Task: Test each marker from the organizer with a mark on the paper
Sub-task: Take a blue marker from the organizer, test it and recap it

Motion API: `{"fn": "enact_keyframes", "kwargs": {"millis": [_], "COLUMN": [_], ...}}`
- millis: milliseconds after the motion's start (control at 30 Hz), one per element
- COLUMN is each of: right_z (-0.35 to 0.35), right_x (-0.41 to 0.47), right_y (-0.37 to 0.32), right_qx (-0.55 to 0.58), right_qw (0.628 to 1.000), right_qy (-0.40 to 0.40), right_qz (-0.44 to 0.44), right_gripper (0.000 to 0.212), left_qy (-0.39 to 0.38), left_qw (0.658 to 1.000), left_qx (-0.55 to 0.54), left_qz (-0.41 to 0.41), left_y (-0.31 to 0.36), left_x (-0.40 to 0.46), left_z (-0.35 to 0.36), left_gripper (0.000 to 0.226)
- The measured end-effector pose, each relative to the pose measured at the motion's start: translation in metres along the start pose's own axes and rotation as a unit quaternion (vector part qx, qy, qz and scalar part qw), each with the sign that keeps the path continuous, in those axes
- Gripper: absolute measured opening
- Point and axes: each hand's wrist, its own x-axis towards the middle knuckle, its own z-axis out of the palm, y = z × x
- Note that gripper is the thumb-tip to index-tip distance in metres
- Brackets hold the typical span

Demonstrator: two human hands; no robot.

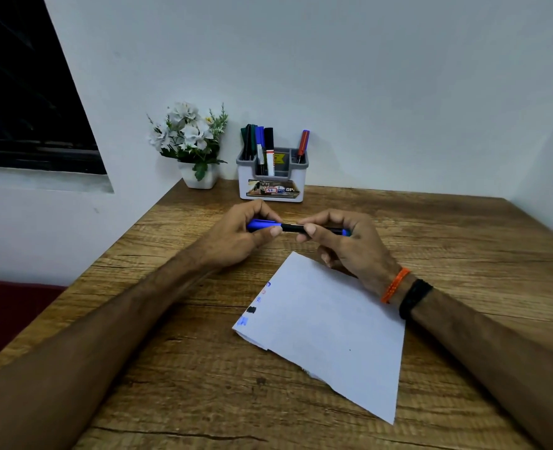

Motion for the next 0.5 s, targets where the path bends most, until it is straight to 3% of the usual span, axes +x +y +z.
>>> {"fn": "enact_keyframes", "kwargs": {"millis": [200, 500], "right_z": [0.0035, -0.0007], "right_x": [0.0003, 0.0011], "right_y": [0.0024, -0.0002], "right_qx": [-0.009, -0.002], "right_qw": [0.999, 1.000], "right_qy": [-0.026, -0.029], "right_qz": [-0.024, 0.002], "right_gripper": [0.008, 0.014], "left_qy": [-0.001, -0.004], "left_qw": [1.000, 1.000], "left_qx": [-0.009, -0.008], "left_qz": [-0.010, 0.009], "left_y": [0.0024, 0.0075], "left_x": [-0.0026, -0.0038], "left_z": [0.0026, 0.0020], "left_gripper": [0.010, 0.011]}}
